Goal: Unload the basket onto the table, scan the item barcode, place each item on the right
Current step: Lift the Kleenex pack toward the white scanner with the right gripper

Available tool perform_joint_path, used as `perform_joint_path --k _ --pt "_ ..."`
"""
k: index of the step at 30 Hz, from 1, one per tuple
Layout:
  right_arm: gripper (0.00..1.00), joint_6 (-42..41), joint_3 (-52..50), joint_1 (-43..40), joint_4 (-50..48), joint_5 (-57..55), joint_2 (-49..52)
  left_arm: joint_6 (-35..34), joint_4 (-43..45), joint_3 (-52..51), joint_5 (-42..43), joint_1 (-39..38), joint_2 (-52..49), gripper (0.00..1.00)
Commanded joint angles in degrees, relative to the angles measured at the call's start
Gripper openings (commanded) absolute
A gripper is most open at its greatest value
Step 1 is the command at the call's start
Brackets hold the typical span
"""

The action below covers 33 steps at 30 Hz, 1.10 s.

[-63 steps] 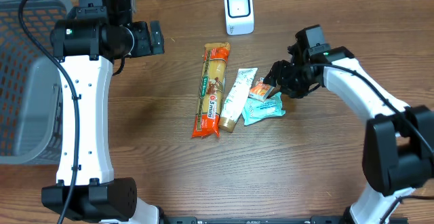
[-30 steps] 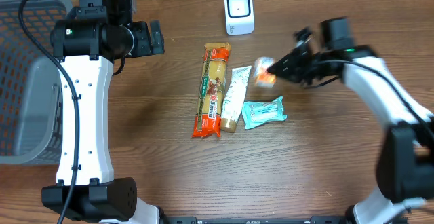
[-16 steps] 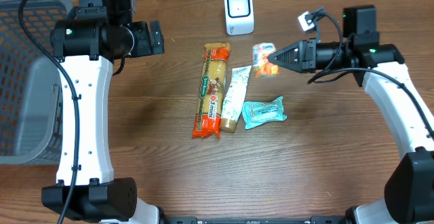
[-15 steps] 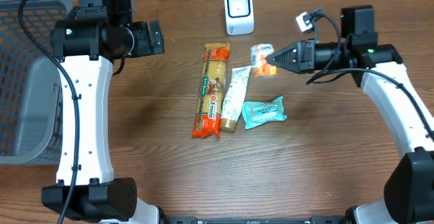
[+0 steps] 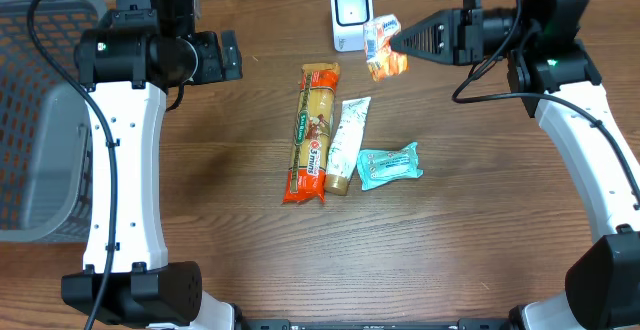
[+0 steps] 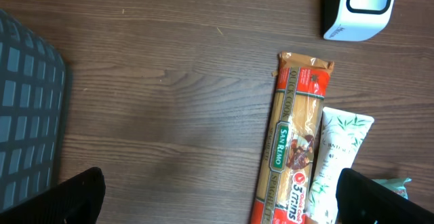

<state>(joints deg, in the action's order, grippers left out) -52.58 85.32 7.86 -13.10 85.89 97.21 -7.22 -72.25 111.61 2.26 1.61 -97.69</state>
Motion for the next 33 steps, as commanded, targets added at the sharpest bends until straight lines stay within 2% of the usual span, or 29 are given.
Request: perform_joint_path --k 1,5,8,11,14,15,17,20,23,27,30,33 --pt "0.04 -19.41 0.96 -0.2 -6.12 0.09 -0.13 1.03 0.09 -0.02 -0.35 0.15 -0.17 1.0" --pt "0.04 -21.99 0.96 -0.22 -10.88 -2.12 -0.13 1.03 0.09 -0.02 -0.35 0.15 -0.17 1.0" --pt "0.04 -17.05 0.96 -0.2 -9.86 -2.23 0.28 1.03 0.07 -0.02 -0.35 0.15 -0.17 1.0" --pt "0.04 -10.03 0.94 0.24 -4.46 -2.45 1.33 1.03 0.09 -0.02 -0.35 0.15 -0.17 1.0" --pt "0.03 0.66 0.9 1.73 7.48 -6.45 1.95 1.03 0.09 -0.02 -0.35 0.15 -0.17 1.0" --pt "0.04 8.59 0.9 2.43 17.2 -12.35 1.95 1.03 0.09 -0.02 -0.35 0.15 -0.17 1.0" --pt "0.04 17.07 0.92 3.06 28.98 -23.06 1.95 1.03 0.09 -0.02 -0.35 0.15 -0.17 1.0" --pt "0.04 25.86 0.92 4.26 41.83 -42.51 1.95 1.03 0.09 -0.02 -0.35 0.15 -0.17 1.0" --pt "0.04 29.57 2.84 5.53 48.3 -54.07 1.92 1.03 0.09 -0.02 -0.35 0.15 -0.17 1.0" --pt "0.04 34.73 10.56 7.37 55.89 -68.04 1.92 1.03 0.09 -0.02 -0.35 0.15 -0.17 1.0" --pt "0.04 40.13 17.59 10.32 57.66 -77.77 1.95 1.03 0.09 -0.02 -0.35 0.15 -0.17 1.0" --pt "0.04 48.22 20.2 15.47 54.73 -93.26 1.95 1.03 0.09 -0.02 -0.35 0.15 -0.17 1.0"
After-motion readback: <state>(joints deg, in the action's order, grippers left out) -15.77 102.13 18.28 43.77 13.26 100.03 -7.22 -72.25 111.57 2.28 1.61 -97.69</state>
